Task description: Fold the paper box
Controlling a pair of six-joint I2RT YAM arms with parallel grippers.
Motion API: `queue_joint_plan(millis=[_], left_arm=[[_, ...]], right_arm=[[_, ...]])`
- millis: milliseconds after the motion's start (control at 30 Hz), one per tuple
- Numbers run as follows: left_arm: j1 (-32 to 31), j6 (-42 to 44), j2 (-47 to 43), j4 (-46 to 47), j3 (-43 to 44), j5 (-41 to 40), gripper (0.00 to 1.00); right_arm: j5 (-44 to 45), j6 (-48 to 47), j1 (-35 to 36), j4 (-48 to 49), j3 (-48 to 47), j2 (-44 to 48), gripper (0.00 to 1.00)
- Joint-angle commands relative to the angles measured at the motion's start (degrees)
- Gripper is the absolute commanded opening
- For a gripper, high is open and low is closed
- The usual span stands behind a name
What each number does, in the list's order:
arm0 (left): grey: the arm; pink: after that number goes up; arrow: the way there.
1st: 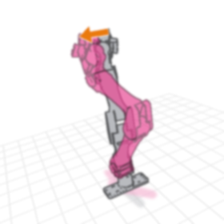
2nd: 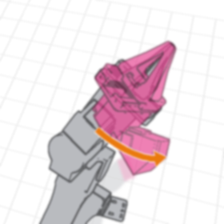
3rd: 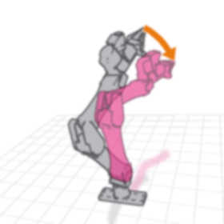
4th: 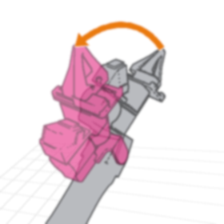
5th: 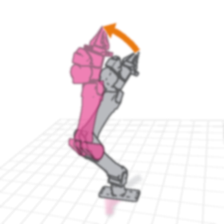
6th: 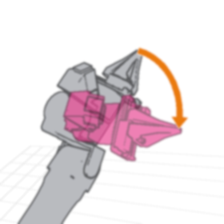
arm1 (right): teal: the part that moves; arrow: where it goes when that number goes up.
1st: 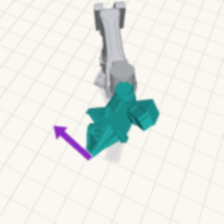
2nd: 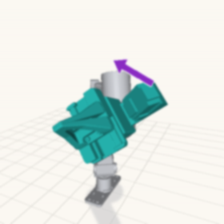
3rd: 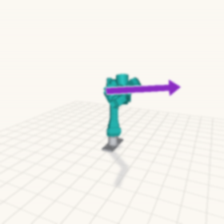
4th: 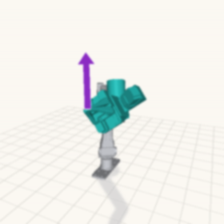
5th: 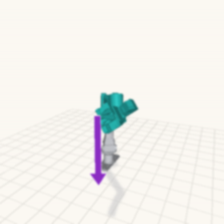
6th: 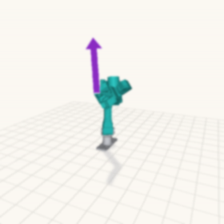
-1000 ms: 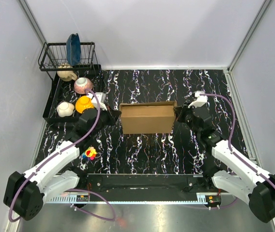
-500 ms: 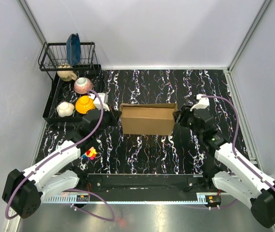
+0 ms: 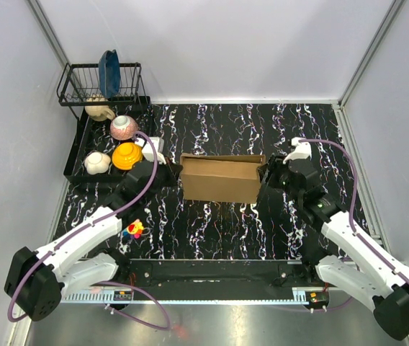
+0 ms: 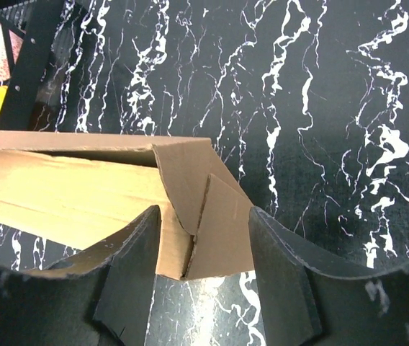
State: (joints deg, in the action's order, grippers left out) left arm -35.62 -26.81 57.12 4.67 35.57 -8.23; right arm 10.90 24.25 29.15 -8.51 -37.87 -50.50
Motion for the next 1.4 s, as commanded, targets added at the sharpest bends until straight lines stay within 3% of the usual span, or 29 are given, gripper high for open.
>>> queue_joint_plan(millis=[0, 200, 367, 667, 733, 1367], left_arm=[[-0.95, 0.18, 2.2, -10.03, -0.86, 0.41, 0.0], [-1.03, 0.18, 2.29, -10.03, -0.68, 0.41, 0.0], [-1.12, 0.09, 2.03, -10.03, -0.86, 0.32, 0.0], [-1.21, -0.09, 1.76, -9.94, -1.03, 0.41, 0.0], [-1.21, -0.26, 1.76, -9.76, -1.12, 0.49, 0.0], [-2.0, -3.16, 1.94, -7.57, -3.84, 0.76, 0.0]], right_arm=[[0.62, -1.14, 0.65, 1.04, -4.23, -0.48, 0.59], [2.81, -2.01, 0.65, 1.48, -5.81, -2.06, 0.54], [3.08, -2.89, 0.65, 2.01, -7.04, -4.52, 0.33], [3.52, -3.68, 0.65, 2.8, -6.25, -4.08, 0.1], [3.17, -3.95, 0.65, 2.8, -5.55, -3.82, 0.01], [0.88, 1.5, 0.65, -0.98, 5.43, 0.4, 0.0]])
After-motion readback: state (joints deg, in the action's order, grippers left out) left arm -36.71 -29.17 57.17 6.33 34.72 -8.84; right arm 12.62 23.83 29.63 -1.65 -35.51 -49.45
